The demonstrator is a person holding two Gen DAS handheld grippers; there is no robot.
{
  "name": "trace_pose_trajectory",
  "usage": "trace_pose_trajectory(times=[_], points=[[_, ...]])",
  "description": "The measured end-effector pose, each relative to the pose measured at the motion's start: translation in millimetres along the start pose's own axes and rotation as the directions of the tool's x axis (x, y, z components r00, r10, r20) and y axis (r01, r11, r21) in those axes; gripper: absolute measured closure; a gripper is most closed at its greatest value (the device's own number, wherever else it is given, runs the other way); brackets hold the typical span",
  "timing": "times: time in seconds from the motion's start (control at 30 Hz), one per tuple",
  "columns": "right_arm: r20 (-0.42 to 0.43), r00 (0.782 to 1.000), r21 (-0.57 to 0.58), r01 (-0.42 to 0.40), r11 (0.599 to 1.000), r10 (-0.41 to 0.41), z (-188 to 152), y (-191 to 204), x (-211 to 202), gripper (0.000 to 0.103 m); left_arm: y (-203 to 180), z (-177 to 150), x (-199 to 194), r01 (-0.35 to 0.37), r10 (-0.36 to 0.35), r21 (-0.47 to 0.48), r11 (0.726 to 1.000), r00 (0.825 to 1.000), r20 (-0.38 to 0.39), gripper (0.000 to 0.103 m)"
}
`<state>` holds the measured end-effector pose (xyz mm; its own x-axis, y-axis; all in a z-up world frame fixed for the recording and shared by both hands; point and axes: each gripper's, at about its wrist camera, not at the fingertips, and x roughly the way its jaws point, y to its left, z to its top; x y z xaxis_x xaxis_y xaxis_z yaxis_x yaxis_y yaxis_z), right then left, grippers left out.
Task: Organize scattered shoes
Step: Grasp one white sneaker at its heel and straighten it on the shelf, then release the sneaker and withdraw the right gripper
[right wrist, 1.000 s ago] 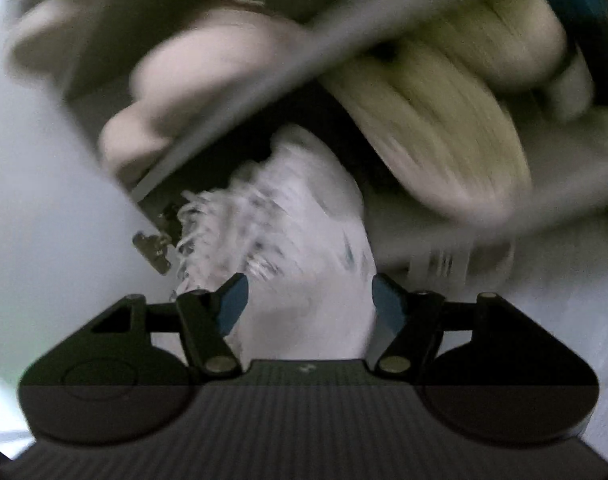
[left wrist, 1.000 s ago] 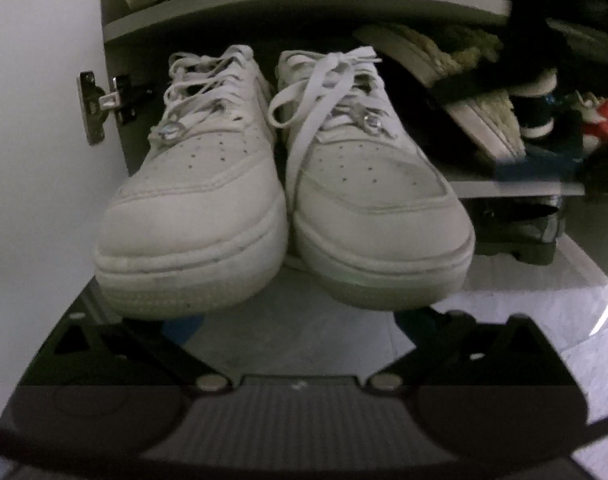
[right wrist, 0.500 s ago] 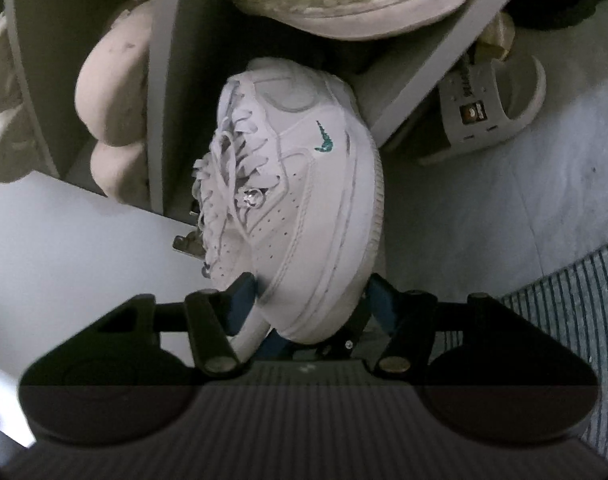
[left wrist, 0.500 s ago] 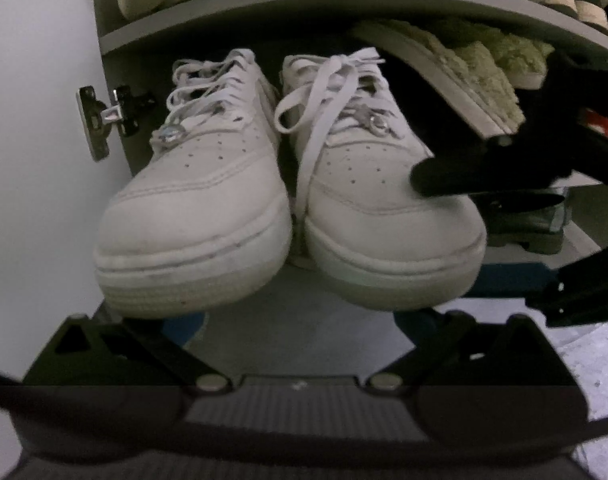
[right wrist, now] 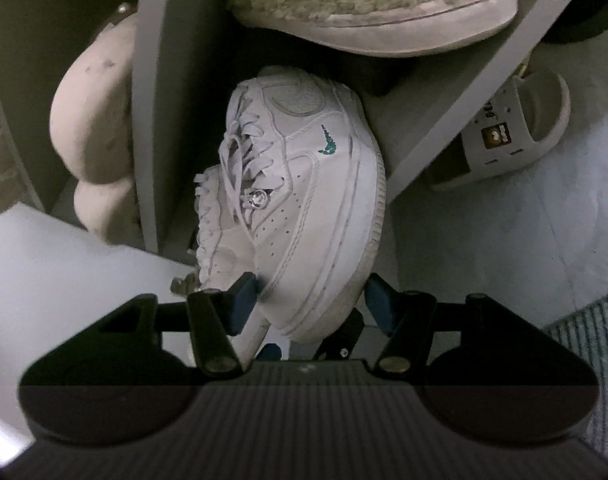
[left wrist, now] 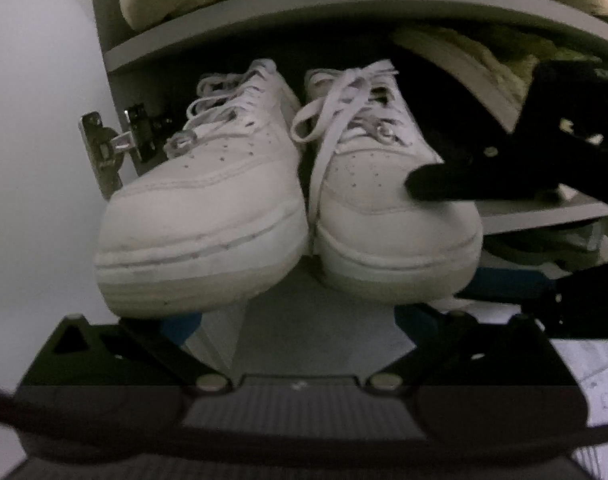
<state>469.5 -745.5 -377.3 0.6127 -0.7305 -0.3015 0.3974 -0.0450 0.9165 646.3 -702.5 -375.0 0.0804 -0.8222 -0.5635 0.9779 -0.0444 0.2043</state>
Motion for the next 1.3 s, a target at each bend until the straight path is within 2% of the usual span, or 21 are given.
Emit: trace_pose_trajectory(times=[0.27, 0.37, 0.63, 0.77, 0.9, 1.1, 1.2, 1.3], points=[[0.017, 1.0, 0.006, 0.013, 1.0, -0.013, 14, -2, 19, 0.04, 4, 4, 26, -0.036, 0.037, 0.021, 0.999, 0.998, -0.048, 0.0], [0.019, 1.0, 0.014, 0.008, 1.0, -0.009, 12, -6, 16, 0.04, 5, -6, 28, -0.02, 0.022, 0.034, 0.999, 0.996, -0.085, 0.004], [0.022, 1.0, 0.009, -0.014, 1.0, 0.014, 10, -7, -2, 0.041, -3, -31, 14, 0.019, -0.011, 0.09, 0.996, 0.996, -0.091, 0.004], [0.017, 1.0, 0.005, -0.02, 1.0, 0.02, 4, -5, -12, 0.041, -5, -26, 19, 0.016, -0.003, 0.107, 0.994, 0.993, -0.118, 0.003], [0.014, 1.0, 0.008, -0.005, 1.0, 0.005, 0, -8, -15, 0.041, -6, -6, 31, 0.049, -0.024, 0.155, 0.987, 0.987, -0.159, 0.003], [0.036, 0.999, 0.03, -0.011, 0.999, 0.01, 3, -11, -19, 0.041, -16, 21, 40, 0.05, -0.013, 0.257, 0.965, 0.989, -0.146, 0.003], [0.039, 0.999, 0.039, -0.026, 0.999, 0.025, 4, -12, -16, 0.041, -20, 17, 43, 0.044, -0.002, 0.289, 0.956, 0.989, -0.146, 0.003], [0.034, 0.999, 0.059, -0.043, 0.997, 0.041, 0, -14, -11, 0.044, -24, 4, 44, 0.071, -0.016, 0.312, 0.947, 0.984, -0.176, 0.003]])
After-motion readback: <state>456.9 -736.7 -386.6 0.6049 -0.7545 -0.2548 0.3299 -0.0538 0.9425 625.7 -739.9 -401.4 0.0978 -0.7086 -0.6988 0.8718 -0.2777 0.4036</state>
